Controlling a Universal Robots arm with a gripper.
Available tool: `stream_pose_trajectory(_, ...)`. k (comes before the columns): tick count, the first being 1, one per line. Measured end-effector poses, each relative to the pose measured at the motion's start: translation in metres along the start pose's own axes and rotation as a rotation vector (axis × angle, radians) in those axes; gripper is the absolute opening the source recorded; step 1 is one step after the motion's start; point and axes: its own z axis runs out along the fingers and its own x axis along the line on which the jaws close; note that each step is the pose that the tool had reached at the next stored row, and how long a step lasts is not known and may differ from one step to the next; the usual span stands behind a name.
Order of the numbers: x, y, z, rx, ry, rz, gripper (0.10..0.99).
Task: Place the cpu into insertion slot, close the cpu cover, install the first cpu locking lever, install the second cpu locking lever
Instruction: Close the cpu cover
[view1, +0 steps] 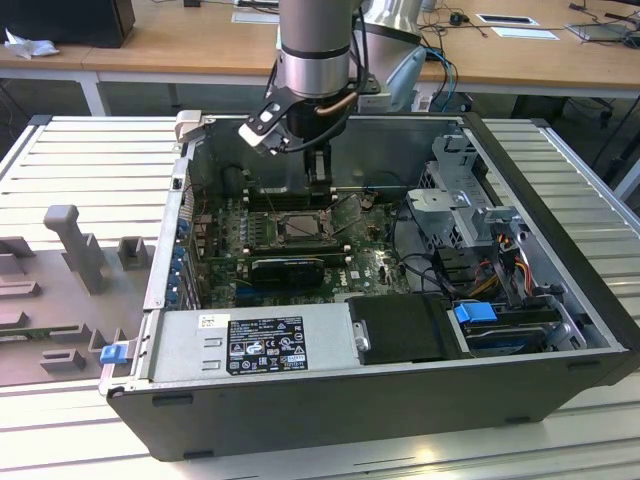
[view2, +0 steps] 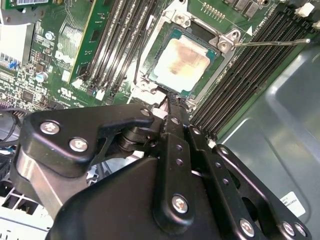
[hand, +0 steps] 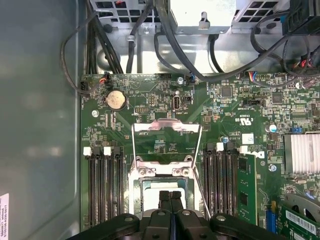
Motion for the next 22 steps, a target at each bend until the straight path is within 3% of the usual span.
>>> stream_pose_trajectory(22, 0.0001, 0.0060, 0.0001, 0.000, 0.0000, 0.000, 0.106)
